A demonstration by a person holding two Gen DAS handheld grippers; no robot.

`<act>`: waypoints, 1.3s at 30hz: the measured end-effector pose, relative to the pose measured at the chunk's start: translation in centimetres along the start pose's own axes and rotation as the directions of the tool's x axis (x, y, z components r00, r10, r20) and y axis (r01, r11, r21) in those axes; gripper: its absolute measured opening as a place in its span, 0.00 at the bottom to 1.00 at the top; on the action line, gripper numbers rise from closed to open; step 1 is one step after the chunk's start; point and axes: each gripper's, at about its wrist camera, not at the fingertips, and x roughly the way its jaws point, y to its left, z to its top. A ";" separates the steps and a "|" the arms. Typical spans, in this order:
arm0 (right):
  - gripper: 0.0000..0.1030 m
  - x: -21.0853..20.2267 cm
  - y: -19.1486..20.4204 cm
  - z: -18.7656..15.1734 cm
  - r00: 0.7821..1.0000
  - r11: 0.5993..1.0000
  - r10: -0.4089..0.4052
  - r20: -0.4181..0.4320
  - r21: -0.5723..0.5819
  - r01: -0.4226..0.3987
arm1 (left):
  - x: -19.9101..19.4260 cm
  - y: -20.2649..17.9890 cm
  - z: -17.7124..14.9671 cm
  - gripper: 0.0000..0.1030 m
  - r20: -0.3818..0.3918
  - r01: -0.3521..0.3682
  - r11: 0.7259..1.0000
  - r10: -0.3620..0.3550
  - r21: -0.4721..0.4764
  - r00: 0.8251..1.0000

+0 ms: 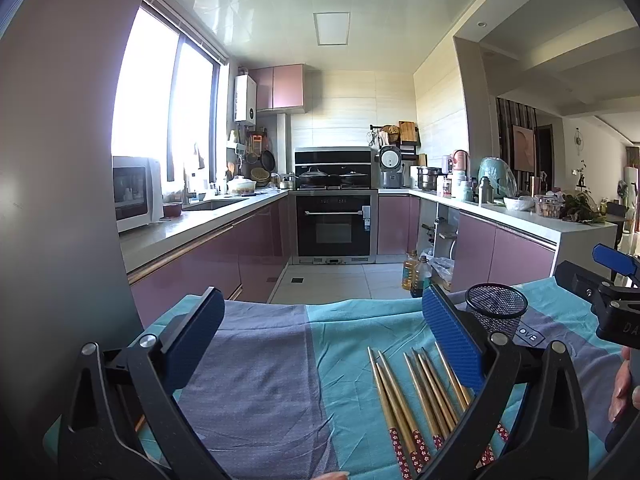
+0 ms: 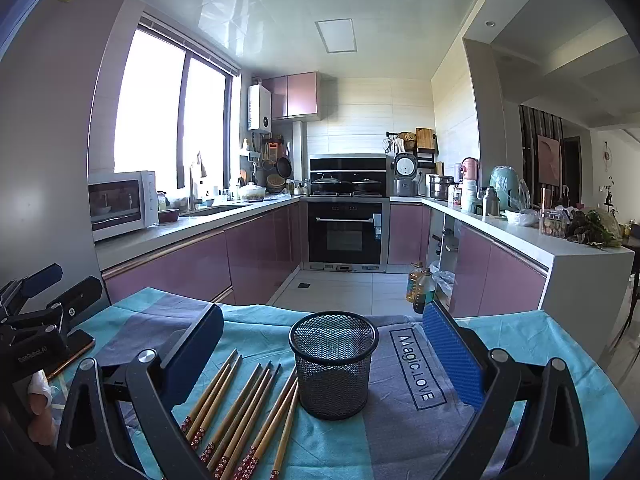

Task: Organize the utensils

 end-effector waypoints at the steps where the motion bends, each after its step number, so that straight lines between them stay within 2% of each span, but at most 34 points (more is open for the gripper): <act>1: 0.94 0.0 0.0 0.0 1.000 1.000 -0.001 0.000 0.000 0.001 | 0.0 0.0 0.0 0.95 0.002 0.000 1.000 0.000 0.001 1.000; 39: 0.94 0.5 -0.9 -0.3 1.000 1.000 0.010 -0.003 0.028 -0.009 | -0.3 -0.5 0.3 0.95 0.037 0.015 1.000 -0.015 0.007 0.999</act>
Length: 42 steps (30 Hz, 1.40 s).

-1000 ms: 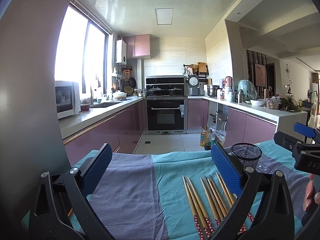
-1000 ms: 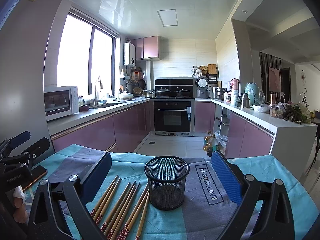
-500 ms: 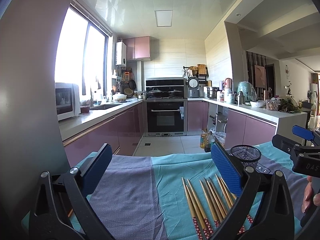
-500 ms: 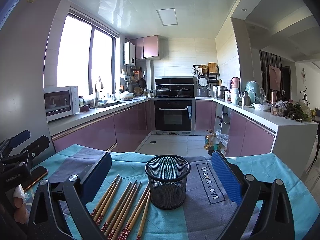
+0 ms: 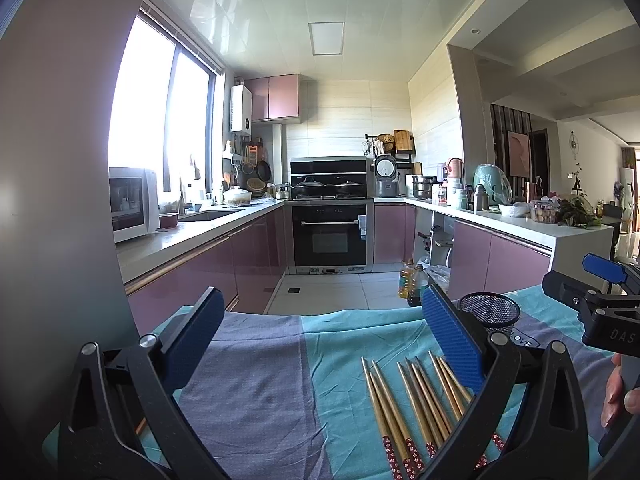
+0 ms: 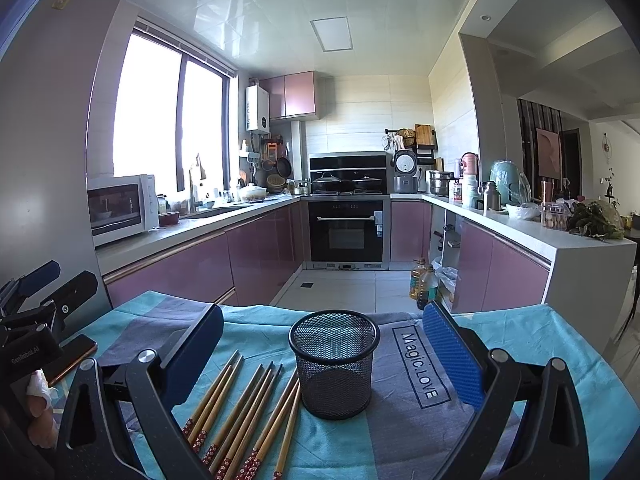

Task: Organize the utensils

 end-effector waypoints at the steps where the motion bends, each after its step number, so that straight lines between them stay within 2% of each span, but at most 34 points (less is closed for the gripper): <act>1: 0.94 0.0 0.0 0.0 1.000 1.000 -0.001 0.000 0.000 0.001 | 0.0 0.0 0.0 0.95 0.000 -0.001 1.000 0.001 0.001 1.000; 42: 0.94 -0.2 -0.1 0.1 1.000 1.000 -0.001 0.007 0.005 0.001 | 0.0 -0.5 0.1 0.95 -0.003 0.012 1.000 -0.012 -0.004 1.000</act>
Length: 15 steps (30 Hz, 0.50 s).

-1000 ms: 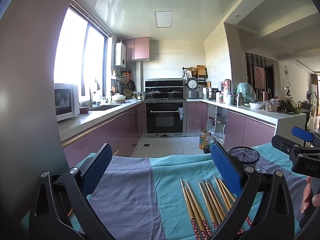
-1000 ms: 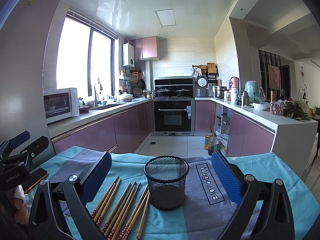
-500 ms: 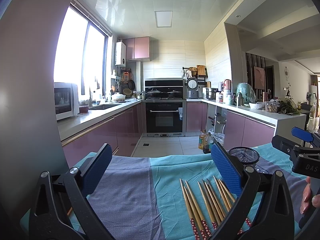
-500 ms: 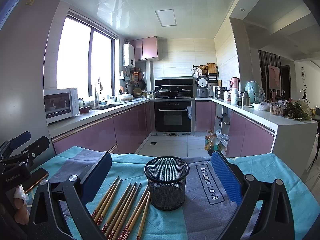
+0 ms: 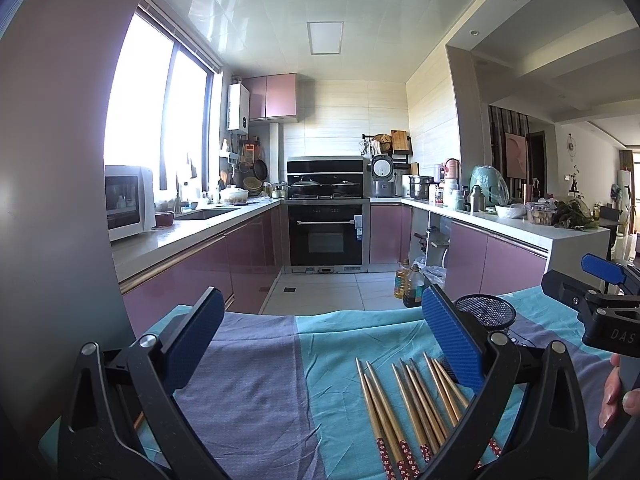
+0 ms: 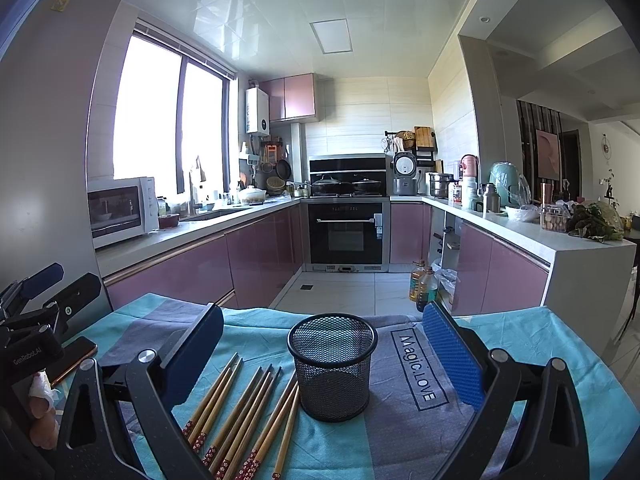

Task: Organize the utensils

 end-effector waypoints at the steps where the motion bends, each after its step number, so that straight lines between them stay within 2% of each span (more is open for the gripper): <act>1: 0.94 0.0 0.0 0.0 1.000 1.000 0.001 0.001 0.000 -0.001 | 0.0 0.0 0.0 0.95 0.000 0.000 1.000 0.000 0.000 1.000; 15: 0.94 0.0 0.1 0.0 1.000 1.000 0.007 -0.003 -0.002 -0.007 | 0.3 0.1 0.0 0.95 -0.008 0.006 1.000 -0.006 -0.003 1.000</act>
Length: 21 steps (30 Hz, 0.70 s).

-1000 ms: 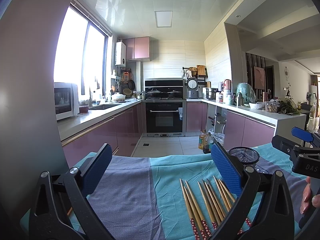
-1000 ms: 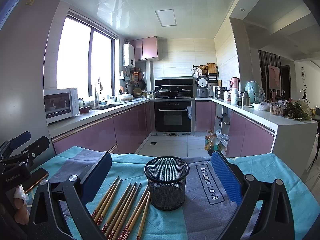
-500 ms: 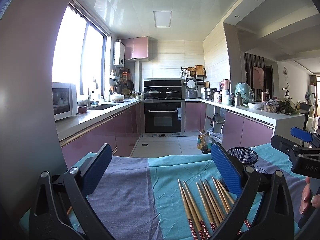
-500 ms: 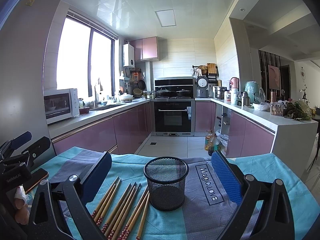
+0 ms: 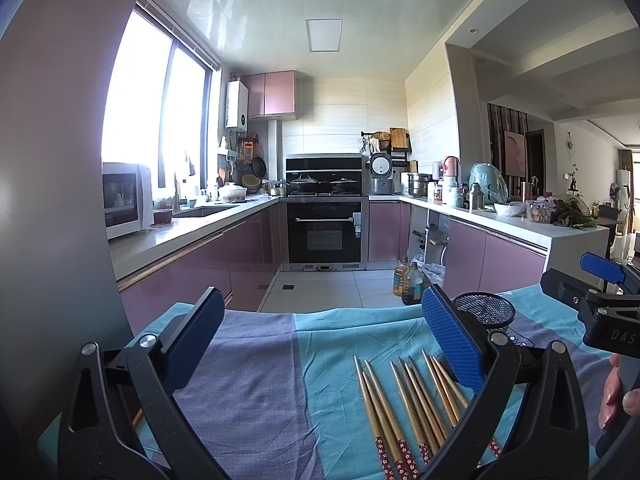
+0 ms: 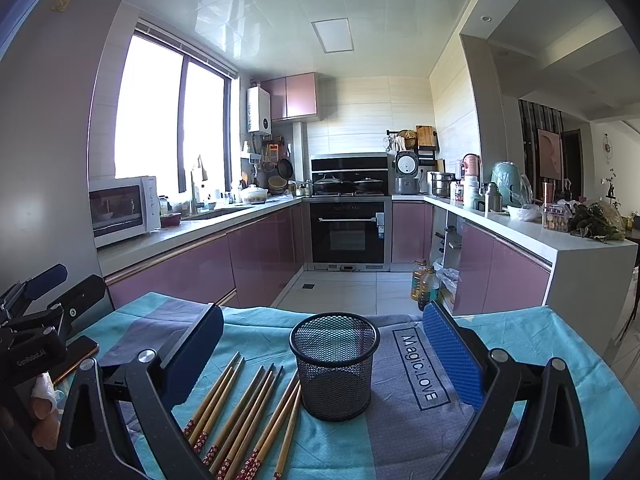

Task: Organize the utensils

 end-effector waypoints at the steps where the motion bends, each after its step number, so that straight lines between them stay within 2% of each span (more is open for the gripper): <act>1: 0.94 0.0 0.1 0.0 1.000 1.000 0.001 -0.001 -0.001 -0.001 | 0.0 0.0 0.0 0.95 0.000 -0.001 1.000 0.001 0.000 1.000; 21: 0.94 0.1 0.1 0.1 1.000 1.000 0.004 -0.003 0.001 -0.004 | 0.1 0.0 -0.4 0.95 -0.006 -0.004 1.000 0.004 -0.003 1.000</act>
